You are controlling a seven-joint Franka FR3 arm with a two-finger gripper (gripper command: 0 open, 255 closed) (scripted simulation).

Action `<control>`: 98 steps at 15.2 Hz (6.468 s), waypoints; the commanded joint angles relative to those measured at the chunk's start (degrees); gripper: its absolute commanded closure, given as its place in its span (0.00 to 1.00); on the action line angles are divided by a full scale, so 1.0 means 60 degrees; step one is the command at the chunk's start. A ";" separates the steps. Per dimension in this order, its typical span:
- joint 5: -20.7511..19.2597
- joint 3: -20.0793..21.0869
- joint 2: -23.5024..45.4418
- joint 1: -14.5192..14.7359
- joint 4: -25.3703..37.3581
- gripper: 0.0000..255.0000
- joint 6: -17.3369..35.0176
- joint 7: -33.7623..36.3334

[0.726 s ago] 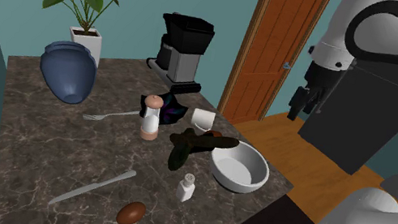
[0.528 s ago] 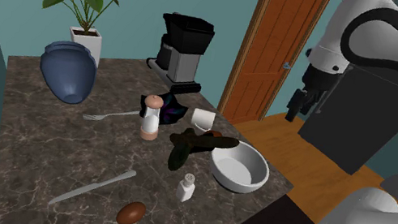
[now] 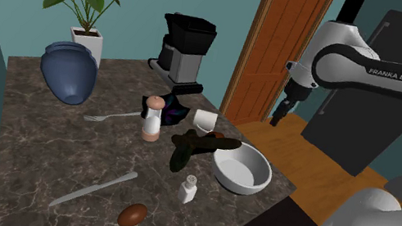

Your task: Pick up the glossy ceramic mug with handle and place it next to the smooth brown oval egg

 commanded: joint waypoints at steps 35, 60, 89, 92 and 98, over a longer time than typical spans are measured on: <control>0.5902 -0.2272 0.8795 0.2159 0.2748 0.00 0.7788 -1.0570; 0.4492 -0.2712 0.7731 0.2446 0.3089 1.00 0.6592 -0.9406; 0.1244 -0.1373 0.3667 0.2864 0.1123 1.00 0.5108 -0.5349; 0.0954 -0.0798 0.2915 0.2890 0.0395 1.00 0.5096 -0.4536; 0.0770 0.0423 0.1573 0.3063 -0.0787 1.00 0.4903 -0.3009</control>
